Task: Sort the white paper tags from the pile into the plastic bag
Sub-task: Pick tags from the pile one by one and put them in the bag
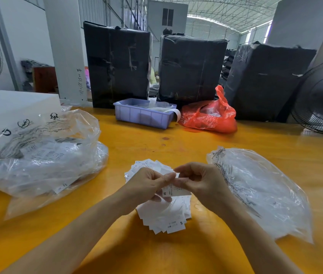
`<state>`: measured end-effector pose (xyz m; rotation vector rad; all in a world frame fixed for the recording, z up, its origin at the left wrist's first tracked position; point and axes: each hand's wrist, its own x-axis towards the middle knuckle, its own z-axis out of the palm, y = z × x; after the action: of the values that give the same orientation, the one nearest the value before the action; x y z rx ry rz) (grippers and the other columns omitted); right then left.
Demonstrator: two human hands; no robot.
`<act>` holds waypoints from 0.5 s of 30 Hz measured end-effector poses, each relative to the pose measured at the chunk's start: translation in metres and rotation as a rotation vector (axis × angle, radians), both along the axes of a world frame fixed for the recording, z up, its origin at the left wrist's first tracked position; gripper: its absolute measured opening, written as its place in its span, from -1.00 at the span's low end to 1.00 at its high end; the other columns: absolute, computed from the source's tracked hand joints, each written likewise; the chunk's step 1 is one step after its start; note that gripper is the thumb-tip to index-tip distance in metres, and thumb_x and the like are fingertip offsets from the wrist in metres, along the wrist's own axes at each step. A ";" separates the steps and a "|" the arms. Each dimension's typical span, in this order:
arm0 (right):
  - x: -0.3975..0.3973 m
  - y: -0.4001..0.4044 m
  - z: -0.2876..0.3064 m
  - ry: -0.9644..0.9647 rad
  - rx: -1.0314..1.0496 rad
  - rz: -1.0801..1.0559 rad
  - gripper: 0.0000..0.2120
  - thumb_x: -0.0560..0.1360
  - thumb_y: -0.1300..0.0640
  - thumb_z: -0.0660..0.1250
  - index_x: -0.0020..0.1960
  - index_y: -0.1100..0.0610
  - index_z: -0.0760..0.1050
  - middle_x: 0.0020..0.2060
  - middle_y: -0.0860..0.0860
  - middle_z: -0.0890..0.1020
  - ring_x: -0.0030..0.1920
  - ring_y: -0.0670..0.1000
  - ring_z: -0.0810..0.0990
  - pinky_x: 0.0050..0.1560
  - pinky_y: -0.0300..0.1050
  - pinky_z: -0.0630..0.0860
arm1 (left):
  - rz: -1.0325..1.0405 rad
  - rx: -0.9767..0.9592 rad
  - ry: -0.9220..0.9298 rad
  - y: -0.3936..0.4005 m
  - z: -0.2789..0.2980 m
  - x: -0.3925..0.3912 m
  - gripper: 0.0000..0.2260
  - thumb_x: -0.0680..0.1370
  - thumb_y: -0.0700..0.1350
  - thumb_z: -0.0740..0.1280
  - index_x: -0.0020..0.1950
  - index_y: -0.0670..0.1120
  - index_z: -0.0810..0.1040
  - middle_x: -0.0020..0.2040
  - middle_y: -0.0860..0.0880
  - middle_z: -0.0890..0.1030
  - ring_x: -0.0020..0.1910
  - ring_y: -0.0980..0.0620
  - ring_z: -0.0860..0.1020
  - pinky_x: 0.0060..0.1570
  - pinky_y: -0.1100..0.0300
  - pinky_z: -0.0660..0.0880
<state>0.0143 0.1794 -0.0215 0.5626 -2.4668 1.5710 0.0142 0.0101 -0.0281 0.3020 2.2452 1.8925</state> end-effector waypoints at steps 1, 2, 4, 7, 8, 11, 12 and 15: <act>0.000 0.000 0.000 -0.013 -0.043 -0.006 -0.81 0.38 0.23 0.49 -0.05 0.04 0.60 -0.25 0.02 0.66 -0.19 0.02 0.66 -0.12 -0.05 0.63 | -0.010 0.004 0.000 0.001 0.000 0.001 -0.62 0.38 0.16 0.30 -0.14 -0.14 0.67 -0.30 -0.06 0.69 -0.31 0.08 0.65 -0.37 0.33 0.50; 0.000 0.000 0.000 -0.016 -0.084 -0.022 -0.79 0.38 0.22 0.49 -0.02 0.05 0.58 -0.23 0.02 0.67 -0.18 0.01 0.67 -0.12 -0.10 0.63 | 0.001 0.023 -0.004 0.002 0.001 0.001 -0.63 0.39 0.15 0.30 -0.14 -0.14 0.67 -0.30 -0.05 0.69 -0.32 0.09 0.65 -0.37 0.33 0.49; -0.001 0.000 0.001 -0.008 -0.147 -0.076 -0.77 0.37 0.19 0.49 -0.01 0.04 0.57 -0.22 -0.01 0.67 -0.19 -0.04 0.67 -0.13 -0.17 0.62 | 0.074 0.083 -0.025 0.003 0.002 0.000 -0.65 0.44 0.11 0.31 -0.13 -0.17 0.66 -0.32 -0.06 0.68 -0.37 0.13 0.63 -0.40 0.35 0.48; 0.000 -0.001 0.001 0.001 -0.145 -0.102 -0.80 0.39 0.20 0.48 -0.01 0.11 0.60 -0.24 0.00 0.68 -0.25 -0.05 0.67 -0.16 -0.19 0.62 | 0.189 0.149 -0.042 0.003 0.003 -0.003 -0.70 0.50 0.05 0.33 -0.10 -0.18 0.66 -0.30 -0.06 0.67 -0.38 0.13 0.62 -0.42 0.36 0.47; 0.001 -0.004 0.000 0.009 -0.129 -0.091 -0.84 0.40 0.22 0.47 -0.02 0.11 0.61 -0.25 0.00 0.69 -0.26 -0.05 0.67 -0.17 -0.19 0.62 | 0.215 0.163 -0.036 0.003 0.002 -0.003 -0.73 0.50 0.04 0.34 -0.10 -0.17 0.67 -0.28 -0.06 0.66 -0.36 0.12 0.62 -0.41 0.36 0.48; 0.007 -0.013 -0.003 0.018 -0.152 -0.022 -0.87 0.42 0.25 0.45 -0.10 0.05 0.63 -0.27 0.00 0.70 -0.26 -0.05 0.67 -0.20 -0.26 0.59 | 0.252 0.194 -0.011 0.006 -0.002 0.000 -0.76 0.49 0.02 0.37 -0.14 -0.14 0.69 -0.26 -0.06 0.63 -0.30 0.07 0.57 -0.34 0.29 0.47; 0.008 -0.015 -0.004 0.004 -0.180 0.012 -0.86 0.42 0.25 0.45 -0.10 0.03 0.63 -0.25 -0.01 0.71 -0.24 -0.06 0.68 -0.20 -0.29 0.58 | 0.254 0.209 -0.010 0.008 -0.002 0.001 -0.75 0.48 0.03 0.37 -0.13 -0.14 0.69 -0.26 -0.06 0.64 -0.29 0.06 0.57 -0.33 0.28 0.46; 0.011 -0.017 -0.004 -0.092 -0.249 0.102 -0.82 0.40 0.22 0.46 -0.01 0.07 0.62 -0.16 0.02 0.71 -0.17 -0.08 0.68 -0.20 -0.31 0.55 | 0.244 0.331 -0.039 0.012 -0.001 0.004 -0.71 0.48 0.05 0.33 -0.01 -0.14 0.68 -0.14 -0.10 0.69 -0.17 -0.01 0.64 -0.21 0.21 0.54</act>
<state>0.0249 0.1620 -0.0254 0.5947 -2.2870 1.9485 0.0178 0.0220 -0.0294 0.0347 2.0142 2.3757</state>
